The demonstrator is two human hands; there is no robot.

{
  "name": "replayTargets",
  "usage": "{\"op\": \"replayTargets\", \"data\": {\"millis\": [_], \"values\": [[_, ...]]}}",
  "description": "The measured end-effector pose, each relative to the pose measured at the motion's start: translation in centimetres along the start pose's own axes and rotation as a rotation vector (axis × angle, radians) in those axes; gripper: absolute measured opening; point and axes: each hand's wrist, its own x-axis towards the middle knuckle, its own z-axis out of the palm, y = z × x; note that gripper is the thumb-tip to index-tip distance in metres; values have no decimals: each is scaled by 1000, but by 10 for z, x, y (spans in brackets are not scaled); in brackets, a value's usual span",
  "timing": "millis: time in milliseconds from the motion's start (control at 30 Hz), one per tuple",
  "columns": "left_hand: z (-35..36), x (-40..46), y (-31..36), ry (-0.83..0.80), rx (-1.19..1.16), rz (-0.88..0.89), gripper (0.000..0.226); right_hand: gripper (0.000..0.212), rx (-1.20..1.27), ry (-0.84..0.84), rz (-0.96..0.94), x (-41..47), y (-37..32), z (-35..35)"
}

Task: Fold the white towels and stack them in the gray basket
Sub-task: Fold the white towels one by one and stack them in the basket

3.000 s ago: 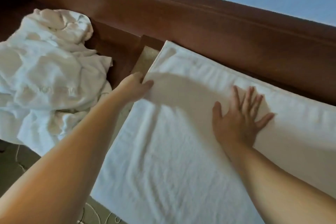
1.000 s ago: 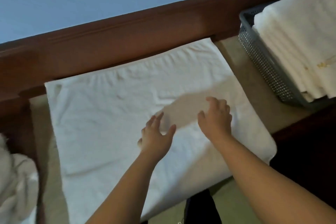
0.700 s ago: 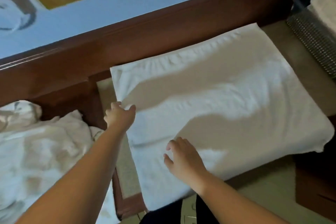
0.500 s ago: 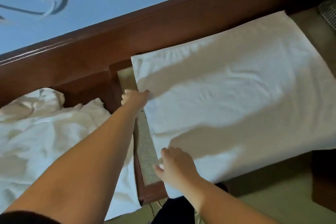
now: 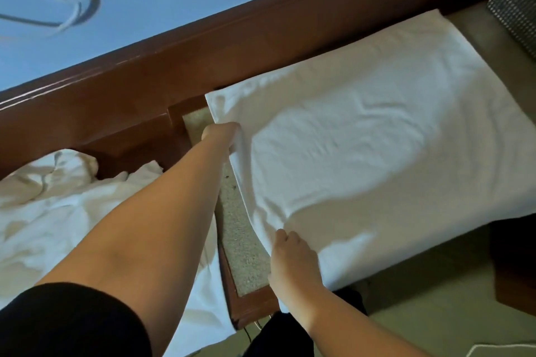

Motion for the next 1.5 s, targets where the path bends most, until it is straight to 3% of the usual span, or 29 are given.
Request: {"op": "replayTargets", "data": {"millis": [133,200,300,400,500,600,633,700,767,833,933,1100,1300,1367,1433,1500], "values": [[7,-7,18,69,-62,43,38,48,58,13,76,-13,17,-7],[12,-16,35,89,-60,96,45,49,146,40,158,-18,34,-16],[24,-26,65,127,-19,200,67,31,257,67,310,-34,78,-38],[46,-42,95,131,66,343,32,7,352,99,440,-53,137,-59],[80,-57,122,122,116,418,25,3,483,195,536,-62,187,-73],[119,-71,139,11,96,376,43,14,651,337,559,-62,224,-88],[132,-68,141,-24,155,365,60,21,710,375,560,-62,234,-93],[154,-65,141,-12,539,455,92,32,790,393,558,-61,251,-97],[175,-68,134,9,1054,727,98,41,839,306,575,-60,260,-95],[194,-78,120,-105,1479,1051,106,45,828,181,560,-58,264,-84],[213,-77,114,-196,1966,1358,92,40,797,71,552,-55,270,-65],[226,-66,150,-91,2217,1438,72,21,599,152,626,-58,278,-45],[249,-57,172,-170,2291,1462,57,12,791,273,630,-64,294,-55],[253,-56,183,-108,2379,1443,47,10,818,263,625,-69,306,-58],[253,-52,202,-57,2476,1434,46,34,873,225,628,-75,320,-66],[246,-48,225,-99,2479,1411,43,38,901,181,623,-80,331,-73]]}}
